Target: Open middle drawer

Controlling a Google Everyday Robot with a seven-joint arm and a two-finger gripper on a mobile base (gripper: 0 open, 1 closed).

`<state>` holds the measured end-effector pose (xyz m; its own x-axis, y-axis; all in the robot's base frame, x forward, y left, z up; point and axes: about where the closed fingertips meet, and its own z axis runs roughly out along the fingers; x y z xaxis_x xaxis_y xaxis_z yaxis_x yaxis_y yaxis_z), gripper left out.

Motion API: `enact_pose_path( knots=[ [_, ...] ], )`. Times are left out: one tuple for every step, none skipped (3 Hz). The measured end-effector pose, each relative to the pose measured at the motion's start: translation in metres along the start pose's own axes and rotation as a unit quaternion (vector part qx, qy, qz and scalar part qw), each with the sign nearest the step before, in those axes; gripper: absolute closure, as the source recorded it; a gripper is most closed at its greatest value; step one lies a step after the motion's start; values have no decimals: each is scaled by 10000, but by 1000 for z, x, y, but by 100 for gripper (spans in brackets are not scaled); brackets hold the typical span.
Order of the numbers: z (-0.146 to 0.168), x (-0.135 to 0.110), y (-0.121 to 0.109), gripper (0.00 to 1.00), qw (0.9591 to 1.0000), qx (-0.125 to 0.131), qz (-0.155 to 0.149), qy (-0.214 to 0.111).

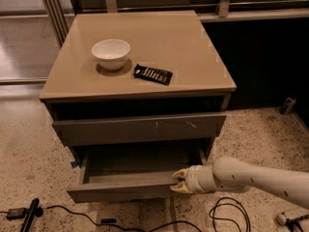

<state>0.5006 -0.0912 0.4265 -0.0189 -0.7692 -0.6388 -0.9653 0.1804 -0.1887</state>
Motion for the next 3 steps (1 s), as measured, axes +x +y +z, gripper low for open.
enact_pose_path(
  knots=[
    [0,0,0,58,10000,-1,0,0],
    [0,0,0,27,10000,-1,0,0],
    [0,0,0,4,10000,-1,0,0]
  ],
)
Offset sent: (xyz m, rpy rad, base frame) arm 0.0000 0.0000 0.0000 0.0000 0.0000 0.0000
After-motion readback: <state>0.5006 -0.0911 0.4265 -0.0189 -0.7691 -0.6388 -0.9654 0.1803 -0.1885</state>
